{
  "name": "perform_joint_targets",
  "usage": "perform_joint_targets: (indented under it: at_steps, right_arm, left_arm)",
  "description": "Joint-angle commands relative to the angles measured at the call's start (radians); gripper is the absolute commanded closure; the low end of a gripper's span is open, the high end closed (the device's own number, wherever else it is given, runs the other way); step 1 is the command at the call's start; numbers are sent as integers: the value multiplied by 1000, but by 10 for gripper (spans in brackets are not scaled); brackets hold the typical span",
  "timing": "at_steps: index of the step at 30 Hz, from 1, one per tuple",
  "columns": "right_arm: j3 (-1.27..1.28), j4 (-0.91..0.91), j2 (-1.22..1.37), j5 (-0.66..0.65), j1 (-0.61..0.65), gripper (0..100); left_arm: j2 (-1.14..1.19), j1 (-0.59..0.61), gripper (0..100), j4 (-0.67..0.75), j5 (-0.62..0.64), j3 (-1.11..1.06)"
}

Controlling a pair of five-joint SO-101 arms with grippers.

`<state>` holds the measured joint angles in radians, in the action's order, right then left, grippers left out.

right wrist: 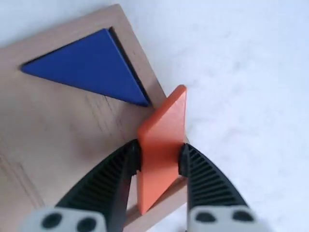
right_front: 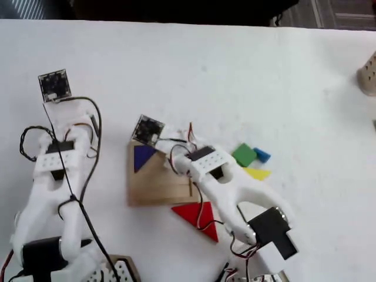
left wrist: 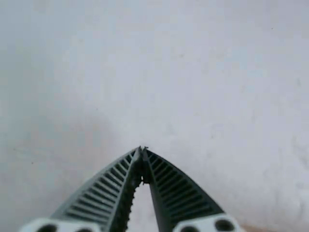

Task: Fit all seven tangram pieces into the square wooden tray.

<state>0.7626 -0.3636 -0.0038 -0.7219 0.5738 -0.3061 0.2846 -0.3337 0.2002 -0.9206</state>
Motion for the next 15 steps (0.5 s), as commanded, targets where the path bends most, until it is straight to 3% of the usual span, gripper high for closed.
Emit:
perform_joint_targets:
  at_steps: [1,15]
  right_arm:
    - [-41,-10,-47,12,-24,957]
    - [-44,-289,-236,121,2,980]
  left_arm:
    - [-1,-5,976,25,5,37]
    - [1,-5,976,26,5,37]
